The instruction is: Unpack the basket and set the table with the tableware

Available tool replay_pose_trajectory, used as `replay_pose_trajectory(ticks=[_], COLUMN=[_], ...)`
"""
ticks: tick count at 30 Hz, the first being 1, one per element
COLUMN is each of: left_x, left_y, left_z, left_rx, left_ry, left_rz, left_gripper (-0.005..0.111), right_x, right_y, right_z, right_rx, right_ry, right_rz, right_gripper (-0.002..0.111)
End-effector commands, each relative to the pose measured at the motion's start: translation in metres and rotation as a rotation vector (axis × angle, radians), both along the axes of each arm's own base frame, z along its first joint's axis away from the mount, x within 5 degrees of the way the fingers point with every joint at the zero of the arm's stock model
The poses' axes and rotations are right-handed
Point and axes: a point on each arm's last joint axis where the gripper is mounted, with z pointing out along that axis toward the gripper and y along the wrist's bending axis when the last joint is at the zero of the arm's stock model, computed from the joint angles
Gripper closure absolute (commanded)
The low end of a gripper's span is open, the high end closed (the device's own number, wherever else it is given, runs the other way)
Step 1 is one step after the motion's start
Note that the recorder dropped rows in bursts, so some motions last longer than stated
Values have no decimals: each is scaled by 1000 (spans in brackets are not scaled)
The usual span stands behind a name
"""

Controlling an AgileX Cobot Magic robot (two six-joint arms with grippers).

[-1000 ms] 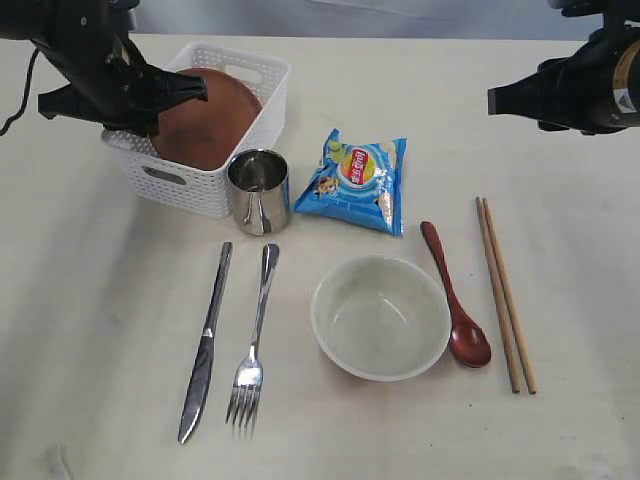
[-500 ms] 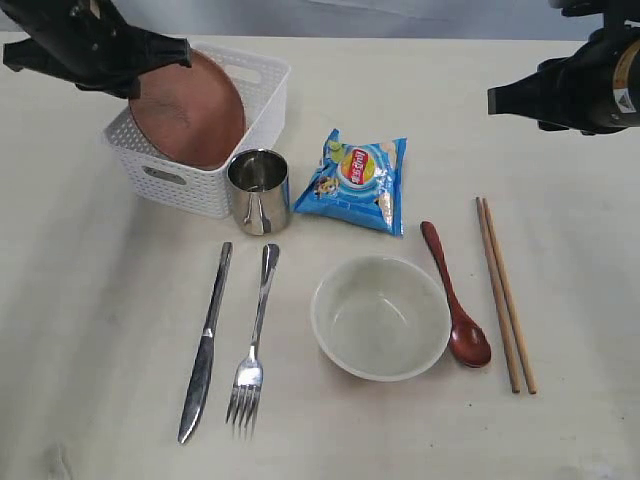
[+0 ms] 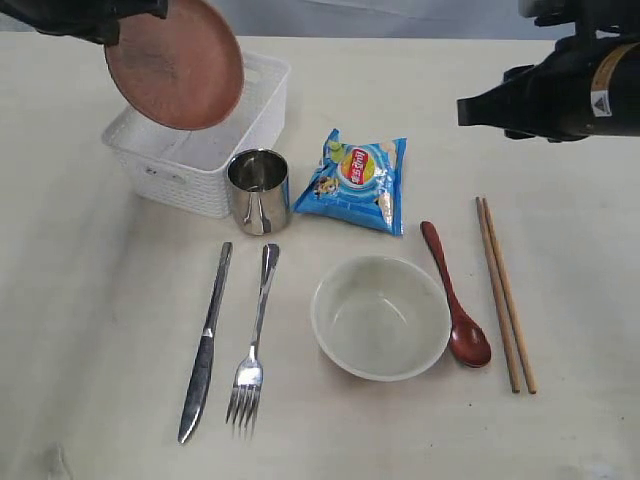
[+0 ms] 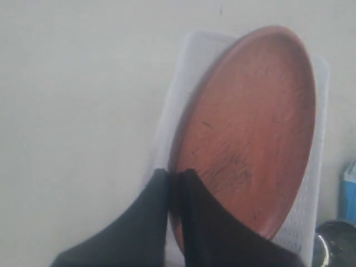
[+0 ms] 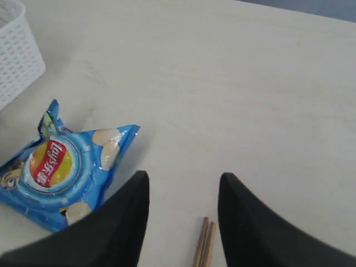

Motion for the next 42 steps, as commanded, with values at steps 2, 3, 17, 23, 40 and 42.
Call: replay_pose_trajectory(ticks=[2, 3, 17, 23, 40, 42], left_x=[-16, -17, -18, -19, -24, -24], left_y=[-9, -13, -20, -25, -39, -40], left_z=[26, 26, 27, 29, 33, 33], left_rx=[-93, -128, -181, -220, -341, -349], left_ry=[-58, -57, -57, -67, -62, -61], left_rz=[-113, -143, -201, -246, -367, -370], left_gripper=[107, 107, 107, 107, 107, 107], right_x=[8, 14, 75, 81, 83, 83], right_y=[11, 13, -10, -15, 27, 27], right_z=[2, -1, 10, -4, -29, -29], right_rx=[34, 29, 513, 862, 869, 871], right_ry=[-47, -34, 96, 62, 60, 59], right_rz=[77, 83, 436, 639, 743, 742], right_gripper=[73, 73, 75, 50, 50, 50])
